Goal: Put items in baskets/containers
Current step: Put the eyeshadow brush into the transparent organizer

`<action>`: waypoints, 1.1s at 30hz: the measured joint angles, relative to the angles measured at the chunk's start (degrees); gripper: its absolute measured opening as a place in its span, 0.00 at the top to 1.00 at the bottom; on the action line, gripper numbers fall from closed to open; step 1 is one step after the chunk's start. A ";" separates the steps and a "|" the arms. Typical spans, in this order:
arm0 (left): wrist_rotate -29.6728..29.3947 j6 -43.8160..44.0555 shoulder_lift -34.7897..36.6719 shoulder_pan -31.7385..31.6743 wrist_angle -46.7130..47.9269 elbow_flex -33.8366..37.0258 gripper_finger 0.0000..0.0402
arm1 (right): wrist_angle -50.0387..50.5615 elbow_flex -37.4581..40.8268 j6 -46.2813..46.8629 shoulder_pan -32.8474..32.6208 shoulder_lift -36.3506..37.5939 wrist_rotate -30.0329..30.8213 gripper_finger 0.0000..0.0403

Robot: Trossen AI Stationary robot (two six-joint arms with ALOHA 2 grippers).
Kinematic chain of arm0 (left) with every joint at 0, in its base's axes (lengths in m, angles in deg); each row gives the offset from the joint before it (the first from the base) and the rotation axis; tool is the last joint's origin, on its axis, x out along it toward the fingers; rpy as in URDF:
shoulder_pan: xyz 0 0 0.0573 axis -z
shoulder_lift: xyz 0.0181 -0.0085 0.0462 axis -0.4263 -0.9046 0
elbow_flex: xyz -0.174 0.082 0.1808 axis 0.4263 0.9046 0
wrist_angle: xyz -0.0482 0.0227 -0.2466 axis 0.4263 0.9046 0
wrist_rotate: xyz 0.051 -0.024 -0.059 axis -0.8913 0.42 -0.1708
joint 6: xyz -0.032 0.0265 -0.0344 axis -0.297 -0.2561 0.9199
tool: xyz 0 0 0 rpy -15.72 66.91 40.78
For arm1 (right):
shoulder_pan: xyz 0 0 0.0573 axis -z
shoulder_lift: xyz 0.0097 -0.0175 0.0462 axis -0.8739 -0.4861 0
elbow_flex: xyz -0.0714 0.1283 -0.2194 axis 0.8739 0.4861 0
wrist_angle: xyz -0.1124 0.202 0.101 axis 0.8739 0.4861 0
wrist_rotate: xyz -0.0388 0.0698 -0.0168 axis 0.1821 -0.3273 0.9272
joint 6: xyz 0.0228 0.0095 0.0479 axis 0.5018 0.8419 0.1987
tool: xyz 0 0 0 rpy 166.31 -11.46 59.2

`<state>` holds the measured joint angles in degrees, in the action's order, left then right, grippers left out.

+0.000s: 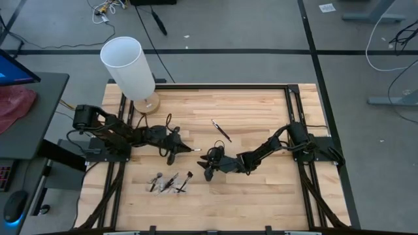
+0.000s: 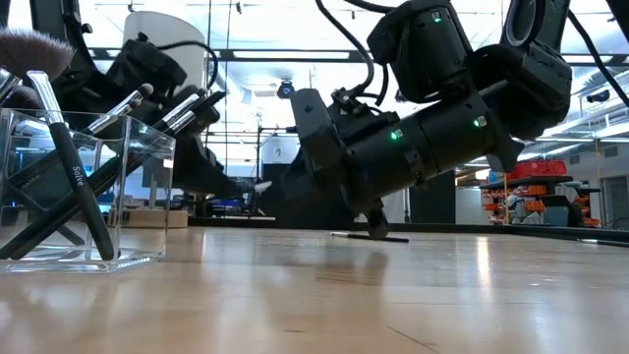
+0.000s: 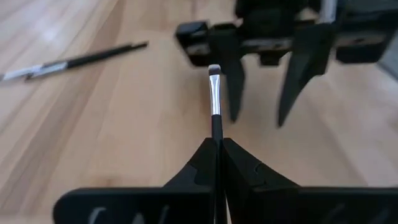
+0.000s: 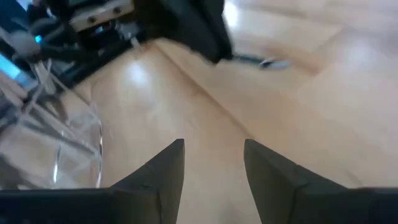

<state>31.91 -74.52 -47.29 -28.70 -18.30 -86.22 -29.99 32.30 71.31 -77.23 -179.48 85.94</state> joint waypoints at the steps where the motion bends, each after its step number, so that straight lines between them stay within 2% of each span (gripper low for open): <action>1: 0.02 0.30 0.04 0.46 -1.07 -0.02 0.97 | -0.85 0.00 -0.56 0.00 0.00 0.58 0.58; 7: -0.36 2.00 0.09 3.19 -6.70 -0.07 0.98 | -9.45 -0.10 -8.07 -0.09 0.00 1.98 0.58; 10: -1.26 2.82 0.11 4.74 -9.25 -0.07 0.97 | -13.15 -0.70 -11.97 -0.50 0.00 5.19 0.58; 16: -3.23 2.97 0.13 6.37 -10.38 -0.09 0.98 | -16.27 -1.42 -16.49 -1.65 0.02 7.16 0.60; 20: -3.15 2.98 0.17 6.39 -10.51 -0.11 0.96 | -16.13 -1.42 -16.71 -2.23 0.02 7.43 0.69; 28: -2.69 2.93 0.17 6.39 -10.53 -0.11 0.96 | -16.40 -1.40 -16.83 -2.30 0.02 7.53 0.96; 33: -2.23 2.97 0.19 6.37 -10.57 -0.11 0.95 | -17.04 -1.40 -16.78 -2.14 0.01 7.47 0.95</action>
<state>29.68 -71.54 -47.10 -22.34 -28.87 -86.33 -47.02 30.90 54.53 -79.38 -179.47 93.41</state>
